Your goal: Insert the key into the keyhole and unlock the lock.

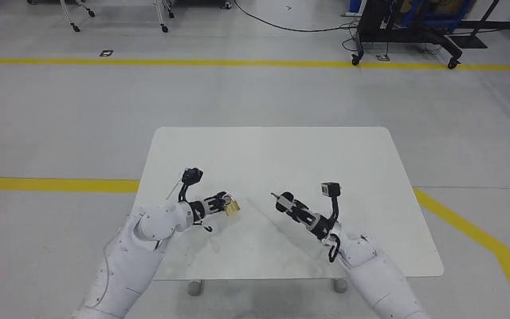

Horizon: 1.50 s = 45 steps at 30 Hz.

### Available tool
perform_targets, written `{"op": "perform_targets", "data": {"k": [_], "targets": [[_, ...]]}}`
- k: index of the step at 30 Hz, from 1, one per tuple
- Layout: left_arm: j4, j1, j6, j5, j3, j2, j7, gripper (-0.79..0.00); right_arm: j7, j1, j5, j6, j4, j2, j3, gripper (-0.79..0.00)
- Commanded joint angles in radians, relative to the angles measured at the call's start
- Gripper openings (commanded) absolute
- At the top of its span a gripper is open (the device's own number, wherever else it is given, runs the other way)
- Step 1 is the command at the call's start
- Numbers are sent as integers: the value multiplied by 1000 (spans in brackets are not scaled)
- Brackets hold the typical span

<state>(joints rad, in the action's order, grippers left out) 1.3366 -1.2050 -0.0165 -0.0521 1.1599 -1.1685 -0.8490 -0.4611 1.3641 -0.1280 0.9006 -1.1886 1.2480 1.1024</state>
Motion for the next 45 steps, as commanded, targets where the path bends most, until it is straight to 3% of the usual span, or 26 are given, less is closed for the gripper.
{"op": "perform_targets", "data": {"k": [1, 4, 8, 20, 23, 25, 28, 38, 40, 43, 45], "targets": [[-149, 70, 31, 388, -20, -18, -112, -785, 27, -29, -16, 11, 47, 12, -28, -785], [-287, 142, 32, 487, -63, -41, -168, -785, 92, -63, -43, 36, 94, 32, -63, -785], [-399, 205, 6, 559, -99, -66, -180, -785, 139, -99, -53, 33, 136, 55, -105, -785], [-398, 194, 24, 574, -106, -71, -147, -785, 149, -109, -70, 19, 141, 62, -119, -785], [-417, 200, 57, 617, -123, -82, -150, -785, 185, -108, 77, -21, 105, 54, -94, -785], [-449, 214, 109, 689, -138, -95, -200, -785, 193, -95, 221, -16, 58, 43, -70, -785], [-537, 263, 212, 790, -163, -117, -292, -785, 216, -61, 410, -93, -47, 18, 8, -785], [-552, 276, 211, 796, -168, -121, -295, -785, 220, -54, 420, -101, -64, 16, 18, -785], [-543, 267, 232, 775, -179, -123, -248, -785, 220, -54, 420, -101, -64, 16, 18, -785], [-552, 266, 270, 740, -197, -126, -193, -785, 251, -58, 553, -153, -86, 16, 8, -785], [-569, 271, 352, 742, -207, -129, -180, -785, 281, -60, 643, -102, -118, 10, 27, -785]]}}
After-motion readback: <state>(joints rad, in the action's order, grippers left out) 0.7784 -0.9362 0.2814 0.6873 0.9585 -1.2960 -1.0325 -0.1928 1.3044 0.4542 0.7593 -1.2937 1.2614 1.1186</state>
